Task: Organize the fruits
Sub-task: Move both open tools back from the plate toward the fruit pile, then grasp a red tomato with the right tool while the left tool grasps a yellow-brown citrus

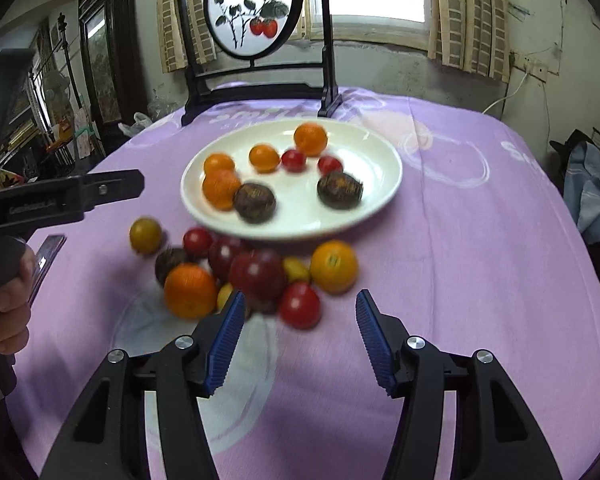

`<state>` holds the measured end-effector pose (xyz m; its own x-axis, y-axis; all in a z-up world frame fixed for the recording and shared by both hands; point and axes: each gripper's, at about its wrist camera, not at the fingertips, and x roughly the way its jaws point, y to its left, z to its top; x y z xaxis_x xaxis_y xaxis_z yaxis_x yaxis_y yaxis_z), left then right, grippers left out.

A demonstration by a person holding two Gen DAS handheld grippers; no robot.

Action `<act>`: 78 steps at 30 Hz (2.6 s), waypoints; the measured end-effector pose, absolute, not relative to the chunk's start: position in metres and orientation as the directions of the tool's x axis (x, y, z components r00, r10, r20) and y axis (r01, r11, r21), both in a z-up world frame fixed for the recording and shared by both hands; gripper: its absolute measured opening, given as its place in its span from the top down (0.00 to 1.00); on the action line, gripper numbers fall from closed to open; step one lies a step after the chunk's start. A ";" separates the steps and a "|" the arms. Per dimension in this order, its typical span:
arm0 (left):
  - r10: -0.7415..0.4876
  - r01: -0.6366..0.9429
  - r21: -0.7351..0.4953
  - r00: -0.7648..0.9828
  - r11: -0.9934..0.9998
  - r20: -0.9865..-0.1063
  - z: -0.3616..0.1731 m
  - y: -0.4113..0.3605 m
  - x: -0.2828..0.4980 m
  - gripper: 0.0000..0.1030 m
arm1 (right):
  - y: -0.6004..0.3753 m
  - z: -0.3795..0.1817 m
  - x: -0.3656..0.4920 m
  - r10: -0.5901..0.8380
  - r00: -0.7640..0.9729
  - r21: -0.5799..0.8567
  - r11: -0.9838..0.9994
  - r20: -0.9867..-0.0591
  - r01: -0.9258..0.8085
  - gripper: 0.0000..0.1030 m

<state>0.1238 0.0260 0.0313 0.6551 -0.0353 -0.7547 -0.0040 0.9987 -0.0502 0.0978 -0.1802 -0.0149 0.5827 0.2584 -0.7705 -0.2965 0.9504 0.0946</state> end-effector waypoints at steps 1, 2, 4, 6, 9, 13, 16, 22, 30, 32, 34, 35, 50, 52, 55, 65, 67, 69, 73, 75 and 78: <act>-0.033 -0.008 -0.050 0.652 0.999 -0.757 0.027 0.029 0.114 0.06 | -0.179 -0.019 0.092 0.259 0.574 0.098 0.950 -0.777 -0.297 0.43; -0.031 -0.013 -0.052 0.649 0.999 -0.760 0.021 0.032 0.106 0.06 | -0.178 -0.023 0.087 0.260 0.566 0.101 0.950 -0.782 -0.297 0.43; -0.037 -0.015 -0.060 0.631 0.998 -0.775 0.007 0.037 0.089 0.06 | -0.174 -0.032 0.077 0.261 0.543 0.103 0.948 -0.798 -0.303 0.43; -0.052 -0.012 -0.074 0.607 0.997 -0.793 -0.006 0.041 0.077 0.06 | -0.171 -0.040 0.068 0.251 0.531 0.093 0.948 -0.809 -0.305 0.43; -0.060 -0.002 -0.076 0.587 0.997 -0.807 -0.023 0.043 0.065 0.06 | -0.168 -0.047 0.060 0.235 0.520 0.078 0.949 -0.821 -0.307 0.43; -0.086 0.029 -0.084 0.561 0.996 -0.823 -0.037 0.038 0.061 0.06 | -0.169 -0.047 0.061 0.232 0.524 0.078 0.951 -0.819 -0.299 0.43; -0.114 0.056 -0.099 0.570 0.993 -0.814 -0.040 0.033 0.062 0.06 | -0.168 -0.054 0.068 0.209 0.518 0.056 0.954 -0.829 -0.295 0.43; -0.158 0.096 -0.126 0.541 0.987 -0.826 -0.047 0.027 0.062 0.06 | -0.162 -0.056 0.092 0.196 0.528 0.024 0.949 -0.826 -0.314 0.46; -0.175 0.122 -0.130 0.517 0.984 -0.838 -0.051 0.019 0.065 0.05 | -0.155 -0.057 0.127 0.187 0.523 0.009 0.946 -0.832 -0.323 0.62; -0.173 0.122 -0.128 0.516 0.984 -0.839 -0.051 0.019 0.065 0.05 | -0.152 -0.057 0.129 0.178 0.526 0.001 0.948 -0.832 -0.319 0.65; -0.172 0.122 -0.127 0.516 0.984 -0.839 -0.051 0.019 0.066 0.05 | -0.153 -0.057 0.129 0.180 0.531 0.007 0.950 -0.828 -0.311 0.71; -0.172 0.122 -0.127 0.515 0.984 -0.840 -0.051 0.019 0.066 0.05 | -0.155 -0.056 0.128 0.185 0.529 0.016 0.952 -0.828 -0.306 0.72; -0.179 0.128 -0.130 0.535 0.983 -0.826 -0.038 0.017 0.061 0.05 | -0.190 -0.043 0.082 0.259 0.546 0.118 0.953 -0.797 -0.280 0.72; -0.178 0.140 -0.121 0.532 0.983 -0.828 -0.037 0.011 0.061 0.11 | -0.192 -0.043 0.079 0.271 0.545 0.132 0.951 -0.793 -0.281 0.72; -0.187 0.166 -0.117 0.508 0.979 -0.841 -0.038 0.000 0.063 0.22 | -0.195 -0.039 0.074 0.286 0.554 0.142 0.947 -0.782 -0.288 0.72; -0.136 0.166 -0.057 0.519 0.985 -0.844 -0.034 0.001 0.076 0.22 | -0.209 -0.035 0.063 0.315 0.571 0.171 0.941 -0.758 -0.293 0.72; -0.121 0.140 -0.055 0.523 0.989 -0.844 -0.034 0.013 0.079 0.22 | -0.208 -0.034 0.062 0.326 0.570 0.177 0.937 -0.754 -0.301 0.72; -0.100 0.098 -0.057 0.527 0.994 -0.844 -0.035 0.028 0.084 0.22 | -0.207 -0.034 0.062 0.330 0.569 0.176 0.934 -0.753 -0.310 0.72; -0.067 0.044 -0.051 0.564 0.998 -0.823 -0.035 0.047 0.097 0.22 | -0.206 -0.035 0.062 0.331 0.568 0.176 0.934 -0.753 -0.311 0.72; -0.029 0.019 -0.022 0.566 1.000 -0.824 -0.039 0.052 0.107 0.22 | -0.207 -0.034 0.062 0.332 0.572 0.181 0.935 -0.750 -0.306 0.72; -0.007 -0.025 -0.024 0.537 0.999 -0.844 -0.047 0.060 0.123 0.25 | -0.209 -0.034 0.062 0.331 0.577 0.183 0.936 -0.747 -0.300 0.72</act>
